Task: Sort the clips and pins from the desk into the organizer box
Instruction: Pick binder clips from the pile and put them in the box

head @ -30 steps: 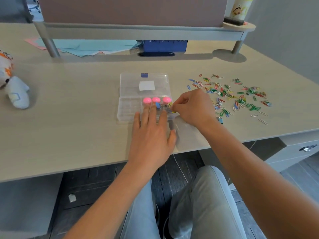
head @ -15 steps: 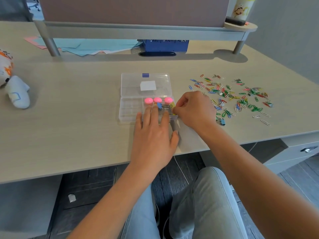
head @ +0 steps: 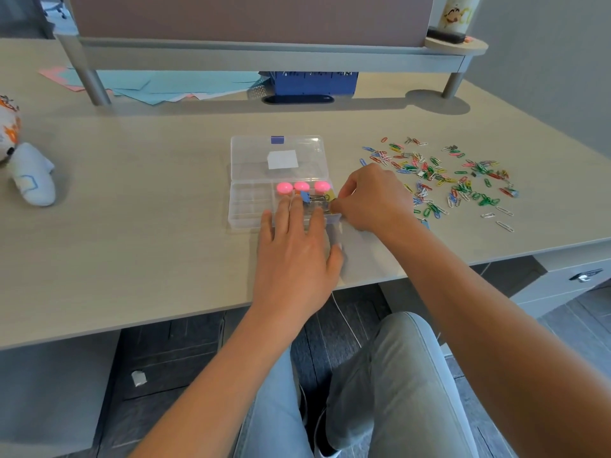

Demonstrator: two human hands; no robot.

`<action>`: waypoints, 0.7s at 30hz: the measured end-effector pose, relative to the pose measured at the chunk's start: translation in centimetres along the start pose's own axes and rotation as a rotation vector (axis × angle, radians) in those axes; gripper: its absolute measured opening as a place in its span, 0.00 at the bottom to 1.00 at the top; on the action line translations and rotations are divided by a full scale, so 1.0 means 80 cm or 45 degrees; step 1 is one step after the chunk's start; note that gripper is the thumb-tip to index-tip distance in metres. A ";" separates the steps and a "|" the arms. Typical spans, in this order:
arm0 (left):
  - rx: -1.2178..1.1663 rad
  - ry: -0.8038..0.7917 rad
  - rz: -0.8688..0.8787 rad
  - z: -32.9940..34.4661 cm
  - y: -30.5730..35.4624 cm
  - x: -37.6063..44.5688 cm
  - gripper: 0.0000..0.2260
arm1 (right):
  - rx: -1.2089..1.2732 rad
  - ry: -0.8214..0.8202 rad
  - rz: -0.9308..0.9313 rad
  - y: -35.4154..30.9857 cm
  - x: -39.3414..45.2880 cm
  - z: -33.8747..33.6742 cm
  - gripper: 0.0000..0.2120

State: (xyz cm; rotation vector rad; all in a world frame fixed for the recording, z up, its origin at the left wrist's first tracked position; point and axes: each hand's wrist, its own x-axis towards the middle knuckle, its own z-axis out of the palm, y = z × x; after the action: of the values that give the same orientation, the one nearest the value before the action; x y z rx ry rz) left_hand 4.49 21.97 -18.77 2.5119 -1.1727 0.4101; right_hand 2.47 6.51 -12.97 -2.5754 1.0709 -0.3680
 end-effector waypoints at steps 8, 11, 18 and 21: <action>-0.088 0.007 0.062 -0.006 0.006 0.002 0.30 | 0.432 0.243 -0.061 0.078 -0.034 -0.031 0.08; -0.176 0.072 0.213 -0.006 0.025 0.007 0.21 | 0.392 0.252 -0.112 0.110 -0.051 -0.027 0.09; -0.144 0.069 0.270 0.006 0.057 0.034 0.13 | 0.265 0.201 -0.244 0.132 -0.051 -0.026 0.13; -0.039 0.063 0.210 0.007 0.060 0.052 0.11 | 0.215 0.168 -0.350 0.131 -0.041 -0.029 0.15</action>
State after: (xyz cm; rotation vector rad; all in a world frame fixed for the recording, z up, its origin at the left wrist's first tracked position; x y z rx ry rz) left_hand 3.36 16.02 -16.78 2.3739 -1.3607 0.4893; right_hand -7.23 1.46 -15.34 -2.5752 0.6904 -0.6740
